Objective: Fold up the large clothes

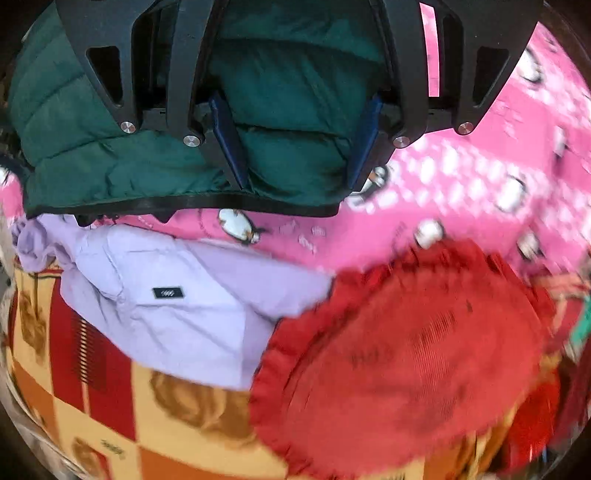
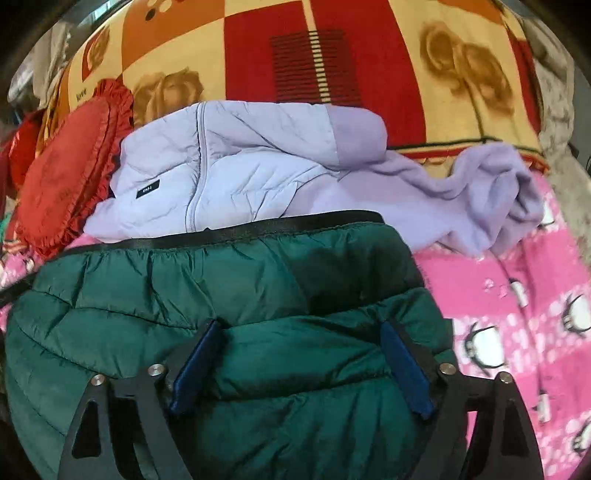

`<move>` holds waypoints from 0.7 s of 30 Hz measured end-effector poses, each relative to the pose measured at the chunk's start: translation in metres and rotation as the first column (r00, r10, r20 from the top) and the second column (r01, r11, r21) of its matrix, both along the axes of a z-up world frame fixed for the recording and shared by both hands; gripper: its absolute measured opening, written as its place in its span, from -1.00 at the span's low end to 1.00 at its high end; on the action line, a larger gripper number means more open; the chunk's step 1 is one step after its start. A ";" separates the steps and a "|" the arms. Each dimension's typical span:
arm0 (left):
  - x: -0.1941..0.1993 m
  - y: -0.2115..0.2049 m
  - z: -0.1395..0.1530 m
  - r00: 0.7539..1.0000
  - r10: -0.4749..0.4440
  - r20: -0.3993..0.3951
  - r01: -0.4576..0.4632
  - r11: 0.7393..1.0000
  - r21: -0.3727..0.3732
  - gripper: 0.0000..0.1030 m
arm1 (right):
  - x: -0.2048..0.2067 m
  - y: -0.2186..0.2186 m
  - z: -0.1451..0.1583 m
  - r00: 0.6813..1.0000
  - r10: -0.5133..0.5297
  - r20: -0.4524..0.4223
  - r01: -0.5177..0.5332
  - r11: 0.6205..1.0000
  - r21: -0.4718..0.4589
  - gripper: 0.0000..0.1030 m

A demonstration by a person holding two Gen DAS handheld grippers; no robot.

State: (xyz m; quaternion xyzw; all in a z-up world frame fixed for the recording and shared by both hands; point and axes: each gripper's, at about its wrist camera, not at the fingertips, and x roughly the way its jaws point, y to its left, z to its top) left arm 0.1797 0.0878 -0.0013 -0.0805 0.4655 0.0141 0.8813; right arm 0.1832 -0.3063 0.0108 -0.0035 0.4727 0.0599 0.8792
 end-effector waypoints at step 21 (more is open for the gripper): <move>-0.229 -0.069 0.075 0.946 -0.275 0.171 0.256 0.959 0.124 0.71 | -0.251 0.008 0.103 0.984 0.032 0.173 -0.019 0.997 -0.078 0.89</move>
